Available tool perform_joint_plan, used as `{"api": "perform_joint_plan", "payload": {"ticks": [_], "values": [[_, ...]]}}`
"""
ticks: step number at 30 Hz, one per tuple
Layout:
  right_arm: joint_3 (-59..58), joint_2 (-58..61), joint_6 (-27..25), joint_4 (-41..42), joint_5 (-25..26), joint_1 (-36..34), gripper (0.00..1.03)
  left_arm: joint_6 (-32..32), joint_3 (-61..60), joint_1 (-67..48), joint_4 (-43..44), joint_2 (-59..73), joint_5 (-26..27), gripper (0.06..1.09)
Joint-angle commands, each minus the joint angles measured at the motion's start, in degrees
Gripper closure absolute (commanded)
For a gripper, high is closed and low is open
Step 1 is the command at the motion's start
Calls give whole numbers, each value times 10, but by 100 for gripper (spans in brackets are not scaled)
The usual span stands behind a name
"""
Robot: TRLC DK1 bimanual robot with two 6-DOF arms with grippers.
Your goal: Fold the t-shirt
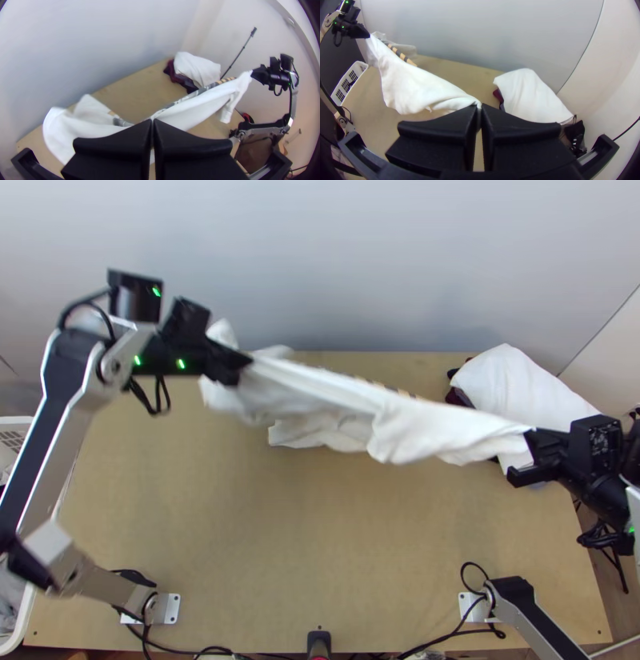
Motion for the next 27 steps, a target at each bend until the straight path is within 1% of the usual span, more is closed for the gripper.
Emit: {"api": "perform_joint_plan", "payload": {"ticks": [1, 3, 4, 6, 7, 8, 11, 13, 17, 18, 19, 20, 22, 25, 27], "values": [[-89, -26, 14, -50, -22, 7, 100, 0, -215, -164, 67, -97, -15, 98], [-145, -50, 12, -51, -22, -6, 100, -1, -273, -214, 97, -95, -19, 96], [-168, -56, 12, -52, -22, -17, 100, -7, -297, -237, 112, -92, -20, 86], [-204, -65, 4, -60, -22, -34, 100, -16, -330, -281, 138, -85, -48, 44], [-218, -68, -1, -60, -21, -44, 100, -17, -344, -300, 149, -82, -59, 26], [-228, -71, -4, -60, -22, -56, 100, -17, -356, -314, 157, -80, -71, 11], [-247, -72, -20, -60, -22, -85, 100, -16, -375, -336, 163, -74, -75, 10], [-254, -72, -28, -57, -22, -94, 100, -2, -379, -337, 155, -77, -75, 10], [-263, -73, -28, -50, -22, -98, 100, 75, -378, -292, 105, -84, -84, 10], [-266, -72, -28, -48, -22, -101, 100, 104, -384, -280, 83, -84, -102, 10], [-269, -72, -28, -45, -22, -106, 100, 134, -397, -271, 62, -85, -130, 11], [-272, -72, -29, -41, -22, -112, 100, 153, -411, -256, 47, -89, -149, 11], [-281, -72, -38, -32, -20, -133, 100, 170, -447, -210, 42, -105, -151, 11], [-298, -72, -68, -24, -21, -191, 100, 206, -495, -135, 44, -135, -151, 11], [-308, -72, -77, -24, -21, -207, 100, 226, -525, -103, 43, -150, -152, 11]]}}
